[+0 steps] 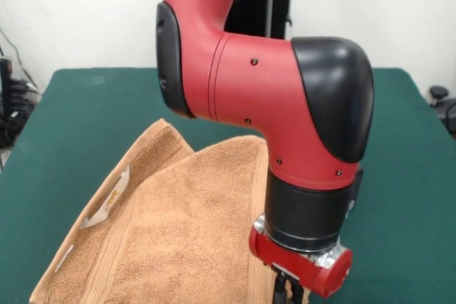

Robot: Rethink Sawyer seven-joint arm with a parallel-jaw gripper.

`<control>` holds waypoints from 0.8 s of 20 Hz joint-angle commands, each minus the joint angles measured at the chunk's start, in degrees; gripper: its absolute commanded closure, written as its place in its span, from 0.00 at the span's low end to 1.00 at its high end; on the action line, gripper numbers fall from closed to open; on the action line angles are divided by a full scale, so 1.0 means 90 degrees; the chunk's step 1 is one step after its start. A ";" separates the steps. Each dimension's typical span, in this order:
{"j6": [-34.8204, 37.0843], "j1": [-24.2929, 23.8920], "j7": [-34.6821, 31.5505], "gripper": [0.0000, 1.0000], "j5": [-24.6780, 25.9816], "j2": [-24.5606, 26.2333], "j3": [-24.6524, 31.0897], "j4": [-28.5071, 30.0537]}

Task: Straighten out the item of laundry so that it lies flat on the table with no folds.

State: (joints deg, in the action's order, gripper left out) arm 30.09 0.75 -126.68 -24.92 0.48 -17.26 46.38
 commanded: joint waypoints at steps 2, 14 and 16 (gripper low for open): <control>0.0091 -0.0082 -0.1546 1.00 -0.0323 0.0048 0.0349 0.0198; -0.0319 -0.0104 -0.1115 1.00 -0.0038 -0.1056 0.0609 0.2172; -0.0260 -0.0094 -0.1028 1.00 0.0008 -0.1201 0.0584 0.2395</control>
State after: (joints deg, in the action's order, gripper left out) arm 29.56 0.48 -127.05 -25.22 -5.16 -17.28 53.81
